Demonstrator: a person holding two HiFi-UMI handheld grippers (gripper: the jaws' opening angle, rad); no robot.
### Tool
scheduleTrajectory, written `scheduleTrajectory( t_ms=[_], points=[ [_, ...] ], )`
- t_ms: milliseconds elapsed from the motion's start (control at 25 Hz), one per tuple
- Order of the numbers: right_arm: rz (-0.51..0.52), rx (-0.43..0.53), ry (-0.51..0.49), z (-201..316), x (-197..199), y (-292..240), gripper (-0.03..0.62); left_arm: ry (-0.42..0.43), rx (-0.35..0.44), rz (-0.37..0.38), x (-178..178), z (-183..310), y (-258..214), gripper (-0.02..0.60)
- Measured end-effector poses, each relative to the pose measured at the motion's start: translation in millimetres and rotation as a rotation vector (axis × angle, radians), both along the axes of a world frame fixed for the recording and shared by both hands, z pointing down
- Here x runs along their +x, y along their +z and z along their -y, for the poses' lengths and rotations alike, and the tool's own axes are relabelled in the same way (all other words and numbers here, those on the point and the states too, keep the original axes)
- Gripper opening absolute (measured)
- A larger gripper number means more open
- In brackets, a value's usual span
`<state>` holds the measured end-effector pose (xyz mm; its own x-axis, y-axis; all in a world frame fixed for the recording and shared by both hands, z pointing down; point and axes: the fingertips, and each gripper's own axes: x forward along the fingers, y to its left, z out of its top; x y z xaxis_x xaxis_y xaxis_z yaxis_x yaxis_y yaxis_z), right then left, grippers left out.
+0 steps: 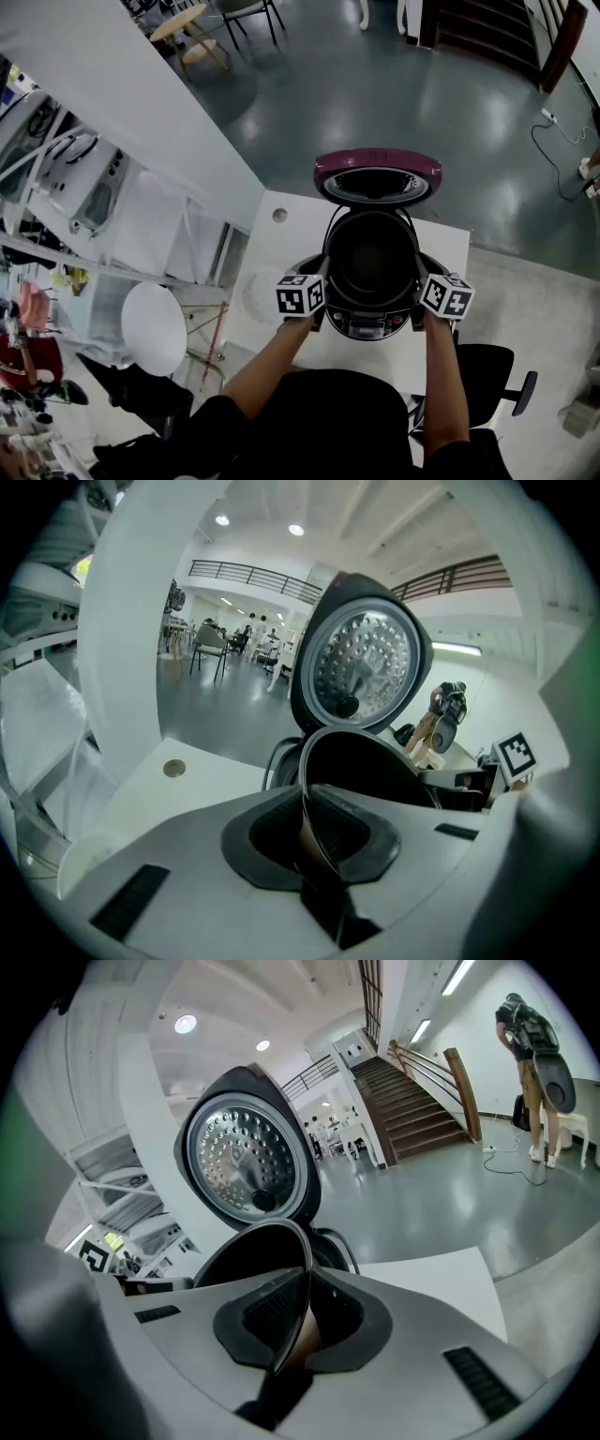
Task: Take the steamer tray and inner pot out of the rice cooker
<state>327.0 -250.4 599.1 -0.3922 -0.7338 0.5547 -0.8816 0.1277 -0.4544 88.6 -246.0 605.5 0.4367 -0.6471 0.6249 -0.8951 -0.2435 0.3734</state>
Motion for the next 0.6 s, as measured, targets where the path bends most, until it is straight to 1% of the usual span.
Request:
scheduleTrajectory(
  t_ms=[240,400,600],
  points=[
    [-0.062,0.046,-0.008,-6,3,-22,0.017,-0.012,0.063,-0.048,3,-5,-31,0.025],
    [-0.038,0.083,-0.001,-10,5,-39,0.017,-0.032,0.102,-0.079,4,-10,-48,0.023],
    [0.035,0.135,-0.007,-13,-1,-66,0.014,-0.077,0.149,-0.148,-4,-16,-77,0.017]
  ],
)
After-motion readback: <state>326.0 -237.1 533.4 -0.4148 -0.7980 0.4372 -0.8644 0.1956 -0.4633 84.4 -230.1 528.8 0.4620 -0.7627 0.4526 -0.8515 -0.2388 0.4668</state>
